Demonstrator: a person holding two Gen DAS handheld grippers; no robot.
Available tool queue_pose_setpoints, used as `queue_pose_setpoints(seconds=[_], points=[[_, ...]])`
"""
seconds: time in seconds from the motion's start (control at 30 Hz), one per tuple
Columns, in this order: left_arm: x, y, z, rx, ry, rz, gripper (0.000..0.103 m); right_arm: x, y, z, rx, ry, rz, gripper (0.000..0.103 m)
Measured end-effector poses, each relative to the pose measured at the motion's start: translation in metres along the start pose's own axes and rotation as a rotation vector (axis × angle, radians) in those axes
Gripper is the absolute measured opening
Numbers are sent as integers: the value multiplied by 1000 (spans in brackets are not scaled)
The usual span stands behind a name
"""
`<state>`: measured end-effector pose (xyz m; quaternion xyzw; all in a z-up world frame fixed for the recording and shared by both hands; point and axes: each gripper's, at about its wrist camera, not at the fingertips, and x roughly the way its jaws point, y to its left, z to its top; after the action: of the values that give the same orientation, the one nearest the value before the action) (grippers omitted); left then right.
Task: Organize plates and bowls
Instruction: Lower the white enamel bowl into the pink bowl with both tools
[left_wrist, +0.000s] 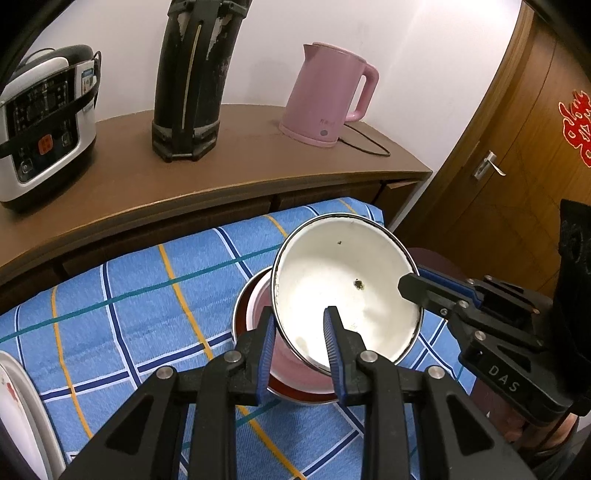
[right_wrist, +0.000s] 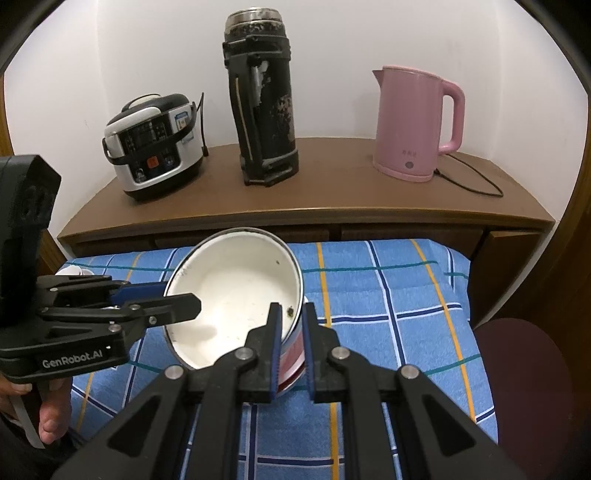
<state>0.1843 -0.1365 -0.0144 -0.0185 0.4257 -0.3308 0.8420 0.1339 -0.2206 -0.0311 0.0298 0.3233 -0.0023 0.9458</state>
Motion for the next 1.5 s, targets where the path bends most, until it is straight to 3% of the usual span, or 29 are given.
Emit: queue_pose_setpoints(seconds=[1.5], points=[[14,2,-1,-5,82,-3,29,20,-1,-9,0,74,-6,12]])
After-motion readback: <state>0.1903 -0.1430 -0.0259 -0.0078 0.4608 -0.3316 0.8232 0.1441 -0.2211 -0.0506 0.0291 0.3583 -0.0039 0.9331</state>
